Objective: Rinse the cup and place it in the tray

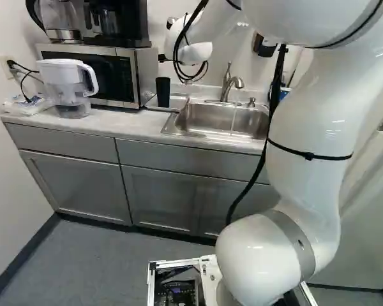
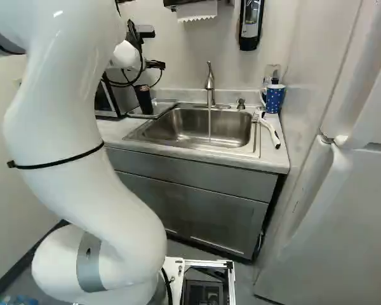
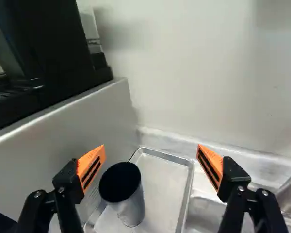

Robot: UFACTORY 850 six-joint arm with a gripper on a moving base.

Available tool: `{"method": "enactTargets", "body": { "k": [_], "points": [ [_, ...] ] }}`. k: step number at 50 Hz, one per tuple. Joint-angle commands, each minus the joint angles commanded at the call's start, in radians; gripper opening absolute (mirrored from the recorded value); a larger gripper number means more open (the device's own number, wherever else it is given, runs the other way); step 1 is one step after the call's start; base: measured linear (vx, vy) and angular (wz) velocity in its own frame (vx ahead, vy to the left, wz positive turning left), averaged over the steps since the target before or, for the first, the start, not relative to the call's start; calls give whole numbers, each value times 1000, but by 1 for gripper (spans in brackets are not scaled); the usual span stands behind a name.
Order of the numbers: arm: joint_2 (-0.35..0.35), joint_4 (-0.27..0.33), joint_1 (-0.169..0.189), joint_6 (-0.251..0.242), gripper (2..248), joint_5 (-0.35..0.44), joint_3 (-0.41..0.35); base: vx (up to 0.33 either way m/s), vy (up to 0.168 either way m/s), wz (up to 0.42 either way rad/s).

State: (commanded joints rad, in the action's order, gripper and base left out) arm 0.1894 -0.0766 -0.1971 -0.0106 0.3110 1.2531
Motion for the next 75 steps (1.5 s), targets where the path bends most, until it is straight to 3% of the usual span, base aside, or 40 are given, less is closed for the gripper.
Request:
{"method": "enactTargets", "body": {
  "k": [51,75],
  "points": [
    [-168,0,128,0,247,0,-150,0,0,0],
    [-198,0,195,0,247,0,-180,0,0,0]
  ]
}}
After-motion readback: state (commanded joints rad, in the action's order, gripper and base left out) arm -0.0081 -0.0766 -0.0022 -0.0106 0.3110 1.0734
